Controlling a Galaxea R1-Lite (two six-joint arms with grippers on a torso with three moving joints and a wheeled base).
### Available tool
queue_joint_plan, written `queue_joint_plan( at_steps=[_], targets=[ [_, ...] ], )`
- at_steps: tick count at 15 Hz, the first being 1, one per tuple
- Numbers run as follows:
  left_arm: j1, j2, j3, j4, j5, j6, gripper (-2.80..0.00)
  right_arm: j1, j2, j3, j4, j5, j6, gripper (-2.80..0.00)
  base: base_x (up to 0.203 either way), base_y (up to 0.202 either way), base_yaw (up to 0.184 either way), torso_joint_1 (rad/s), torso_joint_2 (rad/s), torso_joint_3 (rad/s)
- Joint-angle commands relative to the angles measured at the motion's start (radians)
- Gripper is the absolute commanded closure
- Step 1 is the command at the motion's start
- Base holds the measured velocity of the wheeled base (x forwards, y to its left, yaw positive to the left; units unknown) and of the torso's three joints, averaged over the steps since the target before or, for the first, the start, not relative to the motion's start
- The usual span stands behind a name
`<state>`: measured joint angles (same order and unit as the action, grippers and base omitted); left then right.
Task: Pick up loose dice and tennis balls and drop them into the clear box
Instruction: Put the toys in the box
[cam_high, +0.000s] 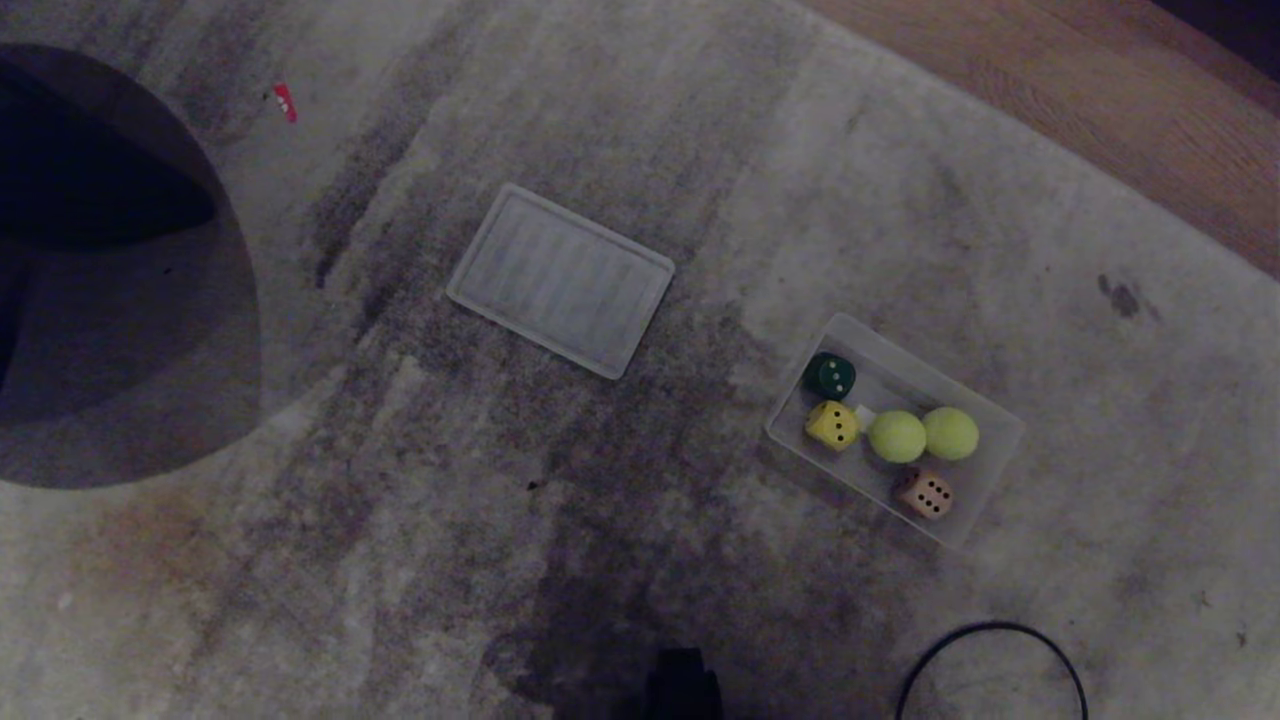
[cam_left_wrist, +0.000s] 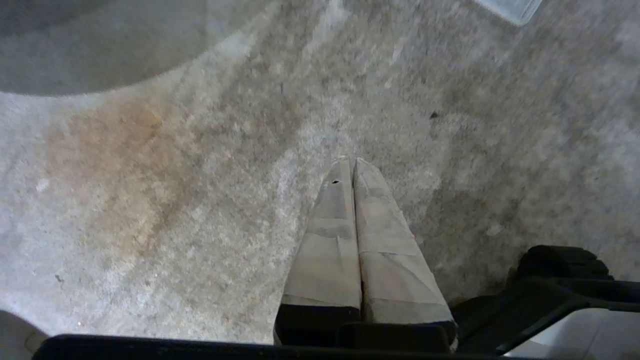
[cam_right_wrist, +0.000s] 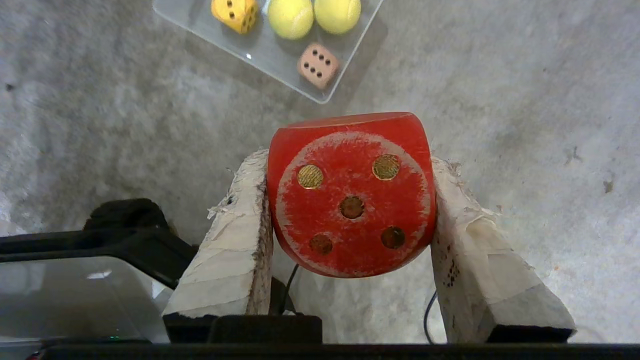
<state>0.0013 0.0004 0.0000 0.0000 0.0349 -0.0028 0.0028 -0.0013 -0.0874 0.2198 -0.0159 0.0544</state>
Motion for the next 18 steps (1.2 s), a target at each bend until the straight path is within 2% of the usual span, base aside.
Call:
queue_joint_plan(
  at_steps=[1, 6, 8, 11, 13, 18],
  targets=[
    [0.000, 0.001, 0.002, 0.002, 0.000, -0.002, 0.00, 0.000, 0.001, 0.000, 0.003, 0.011, -0.016, 0.00, 0.000, 0.000, 0.000, 0.002, 0.00, -0.196],
    [0.000, 0.001, 0.002, 0.002, 0.002, -0.005, 0.00, 0.000, 0.026, -0.043, 0.007, -0.005, -0.010, 0.00, 0.000, 0.000, 0.000, 0.000, 0.00, -0.071],
    [0.000, 0.001, 0.002, 0.002, 0.002, -0.005, 0.00, 0.003, 0.170, -0.111, 0.005, -0.006, 0.015, 0.00, 0.000, 0.000, 0.000, 0.000, 0.00, 0.000],
    [0.000, 0.001, 0.002, 0.002, 0.002, -0.005, 0.00, 0.009, 0.538, -0.230, -0.016, -0.003, 0.128, 0.00, 0.000, 0.000, 0.000, 0.000, 0.00, 0.000],
    [0.000, 0.001, 0.002, 0.002, 0.002, -0.005, 0.00, 0.011, 0.785, -0.277, -0.108, -0.001, 0.182, 0.00, 0.000, 0.000, 0.000, 0.000, 0.00, 0.000],
    [0.000, 0.001, 0.002, 0.002, 0.002, -0.005, 0.00, 0.031, 1.374, -0.343, -0.529, 0.001, 0.321, 0.00, 0.000, 0.000, 0.000, 0.000, 0.00, 0.000]
  ],
)
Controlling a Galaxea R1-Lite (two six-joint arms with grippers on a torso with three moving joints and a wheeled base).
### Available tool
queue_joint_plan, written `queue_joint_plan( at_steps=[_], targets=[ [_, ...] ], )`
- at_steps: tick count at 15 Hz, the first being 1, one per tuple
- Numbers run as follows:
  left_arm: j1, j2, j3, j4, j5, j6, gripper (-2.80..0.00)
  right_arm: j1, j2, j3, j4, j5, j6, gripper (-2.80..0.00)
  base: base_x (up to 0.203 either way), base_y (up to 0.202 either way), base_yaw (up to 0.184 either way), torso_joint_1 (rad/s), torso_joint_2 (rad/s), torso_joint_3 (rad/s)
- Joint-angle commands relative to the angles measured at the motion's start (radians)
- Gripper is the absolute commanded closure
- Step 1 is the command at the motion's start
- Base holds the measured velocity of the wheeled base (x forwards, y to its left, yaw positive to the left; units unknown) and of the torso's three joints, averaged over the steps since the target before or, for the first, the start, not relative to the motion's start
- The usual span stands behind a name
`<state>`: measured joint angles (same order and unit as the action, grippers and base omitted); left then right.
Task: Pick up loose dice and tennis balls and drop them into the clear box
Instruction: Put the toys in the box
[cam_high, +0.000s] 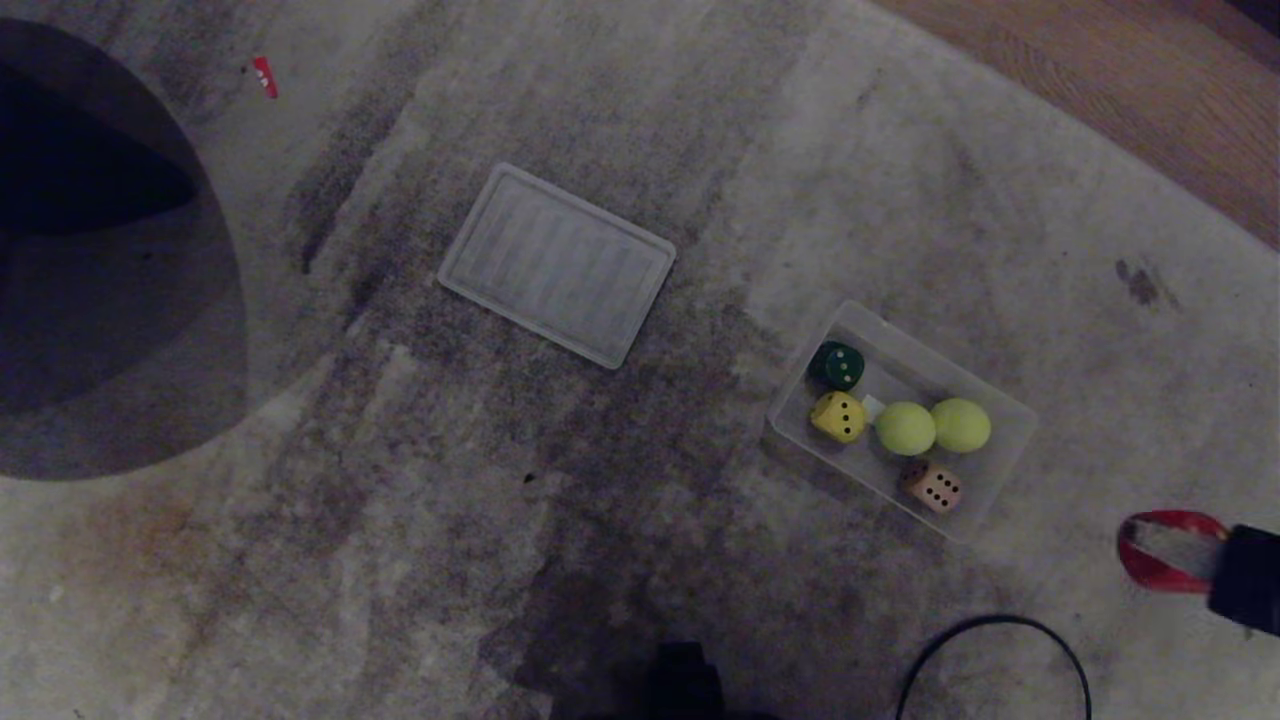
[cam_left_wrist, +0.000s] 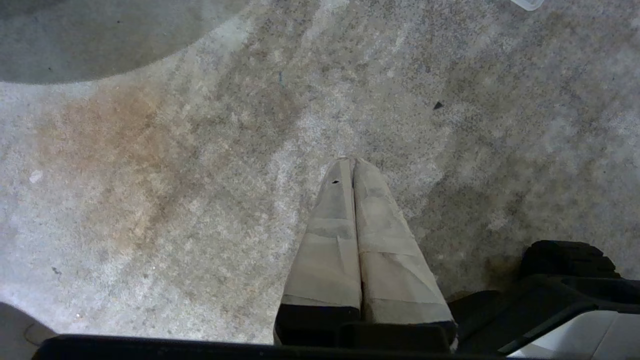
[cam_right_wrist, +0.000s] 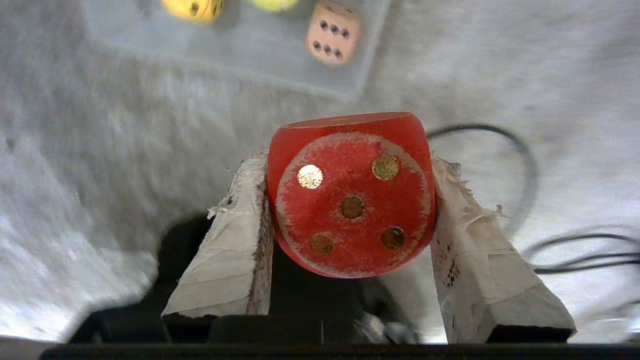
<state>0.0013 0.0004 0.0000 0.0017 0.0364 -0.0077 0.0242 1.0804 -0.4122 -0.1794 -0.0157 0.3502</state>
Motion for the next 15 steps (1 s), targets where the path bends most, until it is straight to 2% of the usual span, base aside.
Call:
queue_joint_plan(
  at_steps=[1, 4, 6, 8, 9, 13, 15],
  targets=[
    [0.000, 0.001, 0.002, 0.000, 0.001, 0.000, 0.00, 0.022, 0.397, -0.029, -0.235, 0.001, 0.050, 0.00, 0.000, 0.000, 0.000, 0.000, 0.00, 0.000],
    [0.000, 0.001, 0.002, 0.000, 0.000, -0.002, 0.00, 0.085, 0.647, -0.109, -0.545, 0.005, 0.141, 0.00, 0.000, 0.000, 0.000, 0.000, 0.00, 0.000],
    [0.000, 0.001, 0.002, 0.000, 0.000, 0.000, 0.00, 0.140, 0.727, -0.184, -0.683, 0.008, 0.232, 0.00, 0.000, 0.000, 0.000, 0.000, 0.00, 0.000],
    [0.000, 0.001, 0.002, 0.000, 0.002, 0.000, 0.00, 0.155, 0.734, -0.188, -0.766, 0.008, 0.243, 0.00, 0.000, 0.000, 0.000, 0.000, 0.00, 0.000],
    [0.000, 0.001, 0.002, 0.000, 0.000, 0.000, 0.00, 0.153, 0.731, -0.191, -0.792, 0.010, 0.241, -2.80, 0.000, 0.000, 0.000, 0.000, 0.00, 0.000],
    [0.000, 0.001, 0.002, 0.000, 0.000, 0.000, 0.00, 0.154, 0.697, -0.170, -0.811, 0.002, 0.230, -2.80, 0.000, 0.000, 0.000, 0.000, 0.00, 0.000],
    [0.000, 0.001, 0.002, 0.000, 0.001, -0.001, 0.00, 0.152, 0.639, -0.131, -0.807, 0.000, 0.180, -2.80, 0.000, 0.000, 0.000, 0.000, 0.00, 0.000]
  ],
)
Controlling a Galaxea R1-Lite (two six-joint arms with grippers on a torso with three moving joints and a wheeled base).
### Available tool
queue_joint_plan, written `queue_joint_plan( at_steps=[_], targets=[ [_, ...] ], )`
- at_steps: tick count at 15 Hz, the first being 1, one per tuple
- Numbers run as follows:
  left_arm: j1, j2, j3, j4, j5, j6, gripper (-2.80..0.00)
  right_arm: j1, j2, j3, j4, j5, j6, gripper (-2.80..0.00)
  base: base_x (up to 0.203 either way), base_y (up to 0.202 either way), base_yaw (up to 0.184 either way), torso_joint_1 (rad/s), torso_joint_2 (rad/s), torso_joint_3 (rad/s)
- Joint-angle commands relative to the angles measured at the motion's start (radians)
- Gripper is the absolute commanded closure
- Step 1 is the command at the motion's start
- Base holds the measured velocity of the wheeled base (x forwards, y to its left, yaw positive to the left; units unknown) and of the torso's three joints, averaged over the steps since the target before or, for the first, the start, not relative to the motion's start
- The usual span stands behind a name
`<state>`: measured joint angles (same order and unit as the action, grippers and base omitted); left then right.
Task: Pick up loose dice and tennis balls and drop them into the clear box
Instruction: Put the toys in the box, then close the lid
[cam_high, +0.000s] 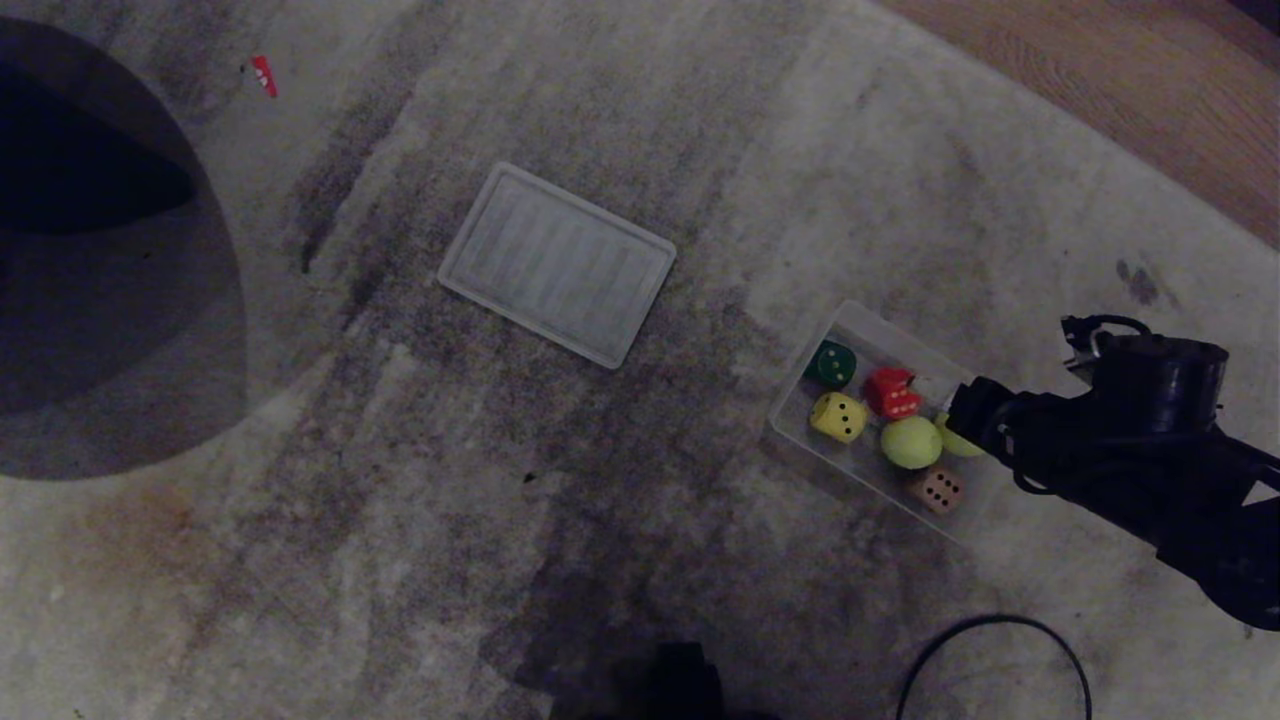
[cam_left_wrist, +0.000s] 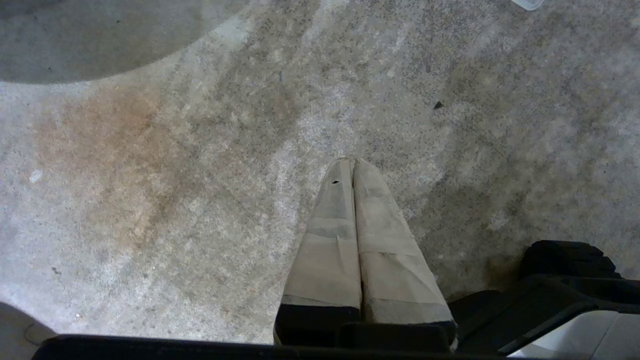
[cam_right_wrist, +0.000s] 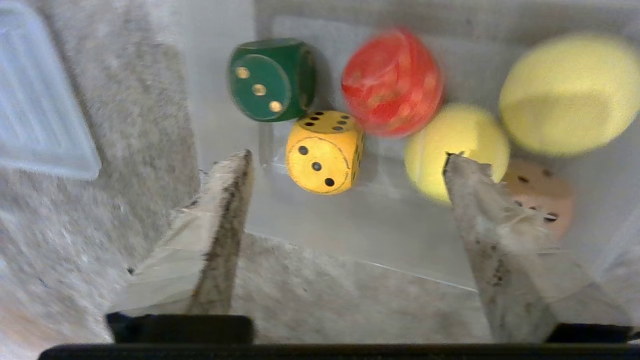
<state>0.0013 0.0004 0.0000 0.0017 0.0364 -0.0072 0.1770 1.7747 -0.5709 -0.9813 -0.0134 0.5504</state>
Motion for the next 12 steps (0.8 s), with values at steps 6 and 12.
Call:
queue_joint_plan(
  at_steps=[6, 12],
  targets=[
    [0.000, 0.001, 0.002, 0.000, 0.000, -0.001, 0.00, -0.002, -0.474, 0.330, 0.059, 0.018, -0.162, 0.00, 0.000, 0.000, 0.000, 0.000, 0.00, 0.000],
    [0.000, 0.001, 0.002, 0.000, 0.000, -0.001, 0.00, -0.032, -0.984, 0.416, 0.592, -0.004, -0.281, 0.00, 0.000, 0.000, 0.000, 0.000, 0.00, 0.000]
  ],
)
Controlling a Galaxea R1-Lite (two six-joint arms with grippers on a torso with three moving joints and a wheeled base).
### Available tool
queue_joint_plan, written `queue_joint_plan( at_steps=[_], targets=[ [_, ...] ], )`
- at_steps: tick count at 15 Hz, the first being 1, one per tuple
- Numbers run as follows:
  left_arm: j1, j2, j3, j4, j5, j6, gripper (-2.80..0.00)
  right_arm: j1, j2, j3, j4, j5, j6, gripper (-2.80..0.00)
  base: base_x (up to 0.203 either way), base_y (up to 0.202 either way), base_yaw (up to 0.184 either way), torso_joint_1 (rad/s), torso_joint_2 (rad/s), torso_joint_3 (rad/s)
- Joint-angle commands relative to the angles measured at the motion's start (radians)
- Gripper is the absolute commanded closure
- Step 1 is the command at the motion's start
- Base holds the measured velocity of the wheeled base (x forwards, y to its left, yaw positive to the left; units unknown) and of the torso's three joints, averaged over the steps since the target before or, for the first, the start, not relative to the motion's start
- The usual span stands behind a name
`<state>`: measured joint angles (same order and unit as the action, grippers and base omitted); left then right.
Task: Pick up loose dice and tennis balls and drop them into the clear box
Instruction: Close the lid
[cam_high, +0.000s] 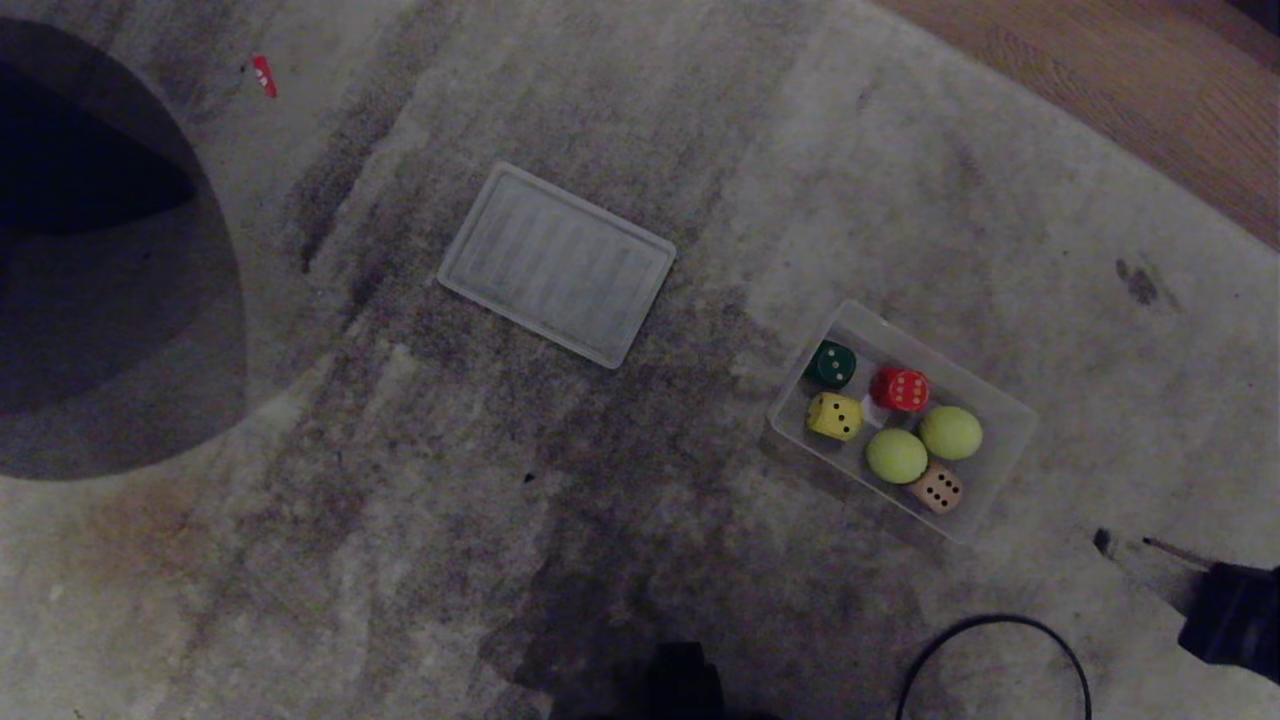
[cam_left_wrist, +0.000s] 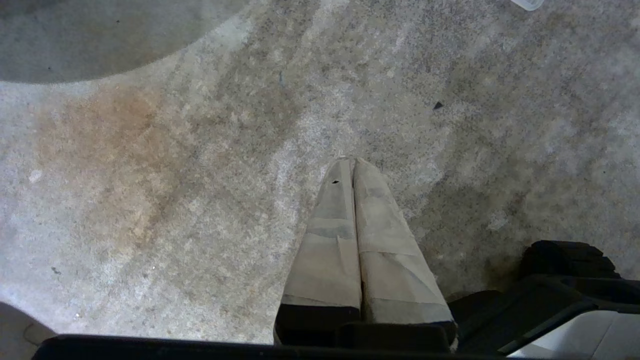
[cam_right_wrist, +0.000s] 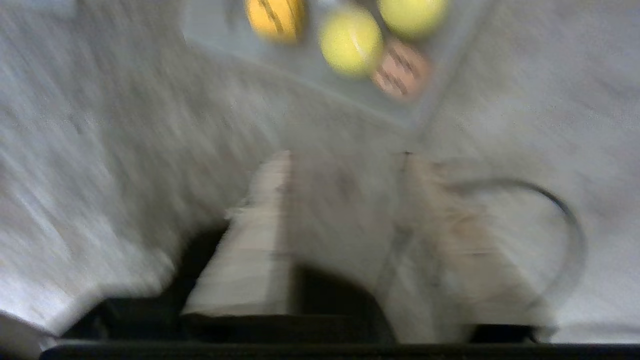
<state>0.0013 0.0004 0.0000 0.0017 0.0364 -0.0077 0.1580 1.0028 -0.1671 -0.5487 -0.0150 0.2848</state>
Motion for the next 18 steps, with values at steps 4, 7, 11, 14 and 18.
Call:
queue_joint_plan(
  at_steps=[4, 7, 11, 14, 18],
  targets=[
    [0.000, 0.001, 0.002, 0.000, 0.000, 0.000, 0.00, -0.068, -0.462, 0.066, 0.459, -0.007, -0.093, 0.00, 0.000, 0.000, 0.000, 0.000, 0.00, 0.000],
    [0.000, 0.001, 0.002, 0.000, 0.000, -0.001, 0.00, -0.107, -0.637, 0.084, 0.615, -0.004, -0.145, 0.00, 0.000, 0.000, 0.000, 0.000, 0.00, 0.000],
    [0.000, 0.001, 0.002, 0.000, 0.000, -0.001, 0.00, -0.139, -0.853, 0.091, 0.673, 0.004, -0.165, 0.00, 0.000, 0.000, 0.000, 0.000, 0.00, 0.000],
    [0.000, 0.001, 0.002, 0.000, 0.000, -0.002, 0.00, -0.144, -1.002, 0.098, 0.702, -0.004, -0.201, 0.00, 0.000, 0.000, 0.000, 0.000, 0.00, 0.000],
    [0.000, 0.001, 0.002, 0.000, 0.000, -0.002, 0.00, -0.146, -1.001, 0.101, 0.722, -0.009, -0.200, 0.00, 0.000, 0.000, 0.000, 0.000, 0.00, 0.000]
  ],
)
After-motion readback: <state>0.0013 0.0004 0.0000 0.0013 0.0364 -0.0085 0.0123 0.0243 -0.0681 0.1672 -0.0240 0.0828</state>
